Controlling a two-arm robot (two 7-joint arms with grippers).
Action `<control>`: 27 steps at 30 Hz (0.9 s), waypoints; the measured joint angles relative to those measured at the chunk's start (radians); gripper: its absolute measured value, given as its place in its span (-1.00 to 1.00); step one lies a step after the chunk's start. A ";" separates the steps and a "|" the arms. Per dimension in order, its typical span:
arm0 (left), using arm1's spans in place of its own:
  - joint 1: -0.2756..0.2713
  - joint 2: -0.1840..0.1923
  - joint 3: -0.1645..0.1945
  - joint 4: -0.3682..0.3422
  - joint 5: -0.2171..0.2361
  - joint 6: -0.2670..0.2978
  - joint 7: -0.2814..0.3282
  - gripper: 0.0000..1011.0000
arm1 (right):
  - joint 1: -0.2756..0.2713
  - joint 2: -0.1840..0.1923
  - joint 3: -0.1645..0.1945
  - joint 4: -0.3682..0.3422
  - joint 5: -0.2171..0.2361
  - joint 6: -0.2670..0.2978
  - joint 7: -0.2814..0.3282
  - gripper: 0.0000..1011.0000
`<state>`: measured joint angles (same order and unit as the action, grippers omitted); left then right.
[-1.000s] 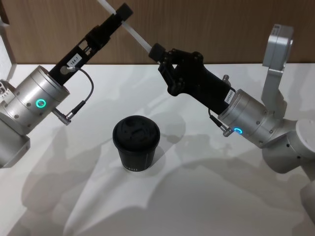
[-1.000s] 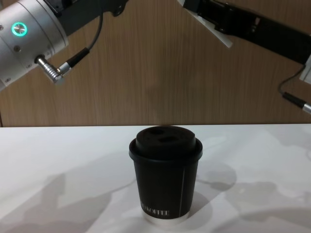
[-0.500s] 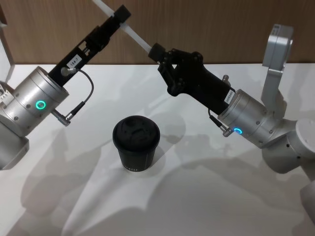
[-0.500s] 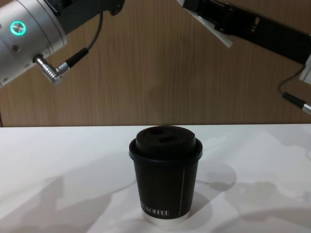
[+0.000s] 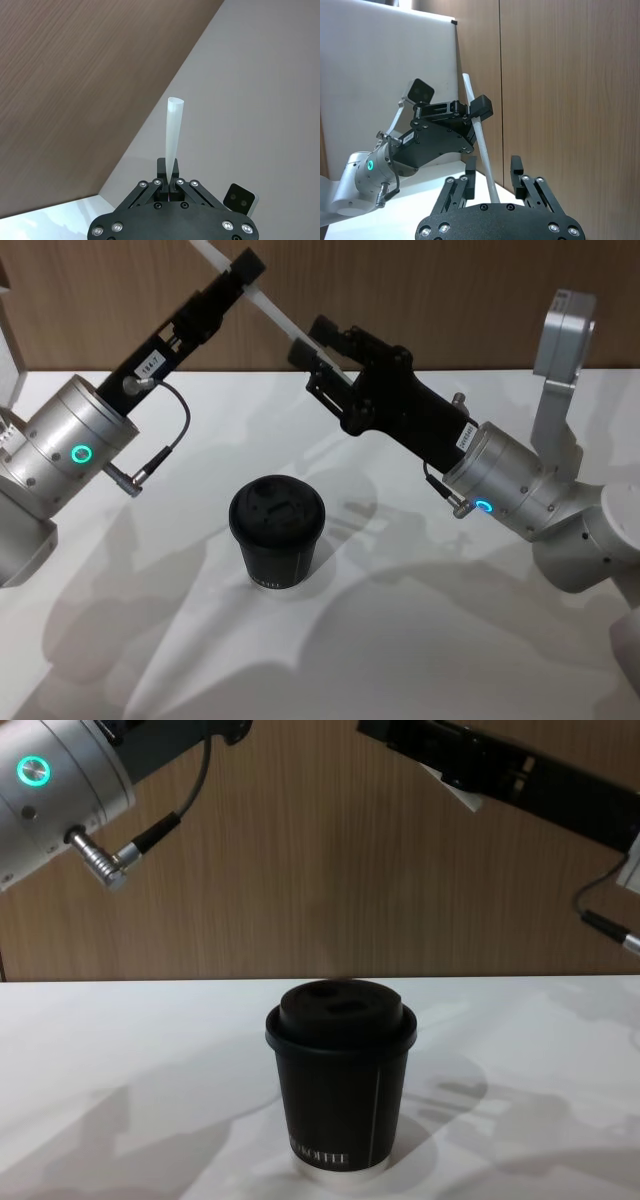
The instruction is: Pick up the straw with one hand, pass it to the other hand, and insert it into the cup.
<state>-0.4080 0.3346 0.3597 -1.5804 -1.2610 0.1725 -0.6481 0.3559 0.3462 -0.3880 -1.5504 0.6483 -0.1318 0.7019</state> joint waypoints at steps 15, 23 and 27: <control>-0.035 0.055 0.023 -0.017 0.093 -0.040 0.034 -0.99 | 0.000 0.000 0.000 0.000 0.000 0.000 0.000 0.73; -0.070 0.095 0.040 -0.015 0.172 -0.068 0.057 -0.99 | 0.000 0.000 0.000 0.000 0.000 0.000 0.000 0.98; -0.088 0.123 0.049 -0.013 0.225 -0.082 0.076 -0.99 | 0.000 0.000 0.000 0.000 0.000 0.000 0.000 0.98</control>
<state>-0.4956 0.4574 0.4082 -1.5936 -1.0356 0.0909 -0.5717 0.3559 0.3461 -0.3881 -1.5506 0.6482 -0.1320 0.7021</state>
